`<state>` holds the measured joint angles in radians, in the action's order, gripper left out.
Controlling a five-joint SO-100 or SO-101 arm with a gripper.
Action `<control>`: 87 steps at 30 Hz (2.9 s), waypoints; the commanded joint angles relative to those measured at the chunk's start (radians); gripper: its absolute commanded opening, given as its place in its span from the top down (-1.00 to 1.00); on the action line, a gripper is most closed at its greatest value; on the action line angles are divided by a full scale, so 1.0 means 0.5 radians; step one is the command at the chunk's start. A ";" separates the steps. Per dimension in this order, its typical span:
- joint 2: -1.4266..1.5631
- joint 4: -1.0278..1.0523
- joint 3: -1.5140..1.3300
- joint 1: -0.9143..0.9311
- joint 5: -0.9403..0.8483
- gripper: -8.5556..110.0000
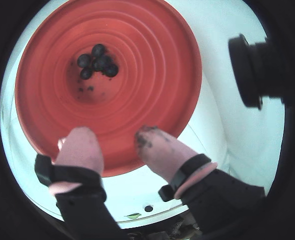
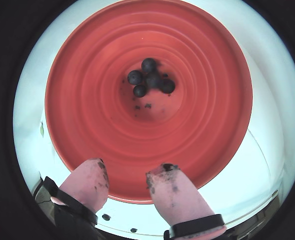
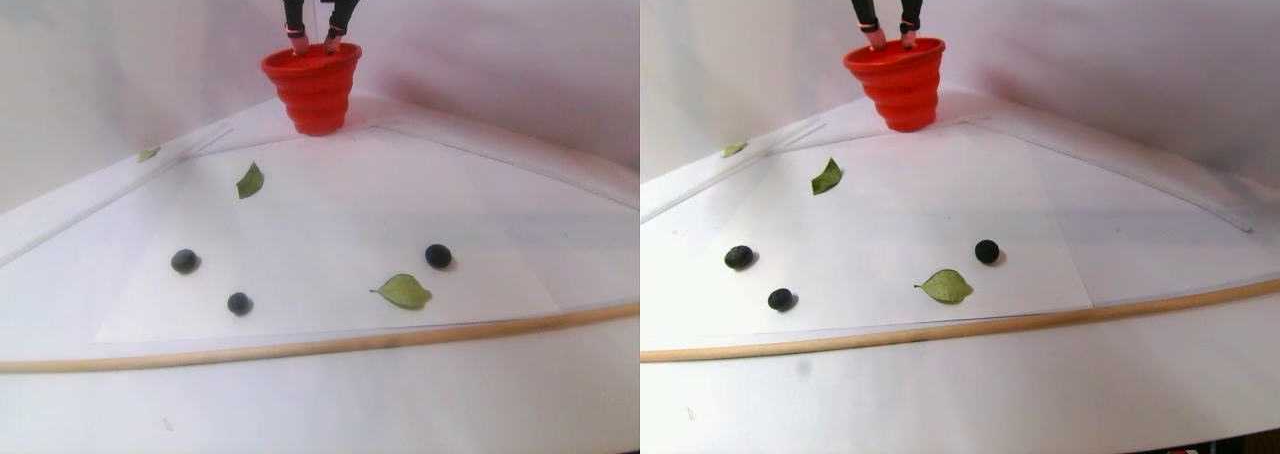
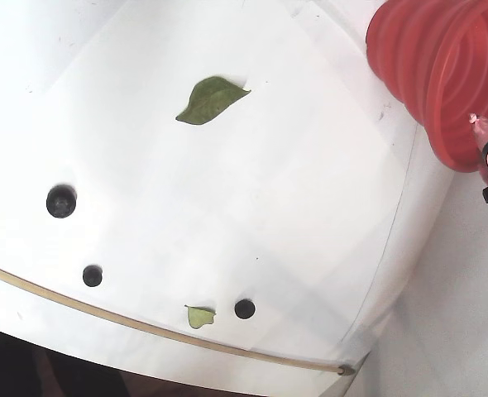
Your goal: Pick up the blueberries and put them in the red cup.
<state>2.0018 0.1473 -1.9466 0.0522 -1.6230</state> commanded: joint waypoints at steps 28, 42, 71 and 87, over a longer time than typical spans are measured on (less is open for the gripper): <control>0.739 0.690 -0.233 -0.178 -0.098 0.61; 0.951 1.022 -0.503 -0.212 -0.071 0.61; 1.123 1.230 -1.120 -0.261 0.061 0.61; 1.101 1.019 -1.500 -0.301 0.120 0.61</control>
<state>2.5004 0.6688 -2.6860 -0.0859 -1.5693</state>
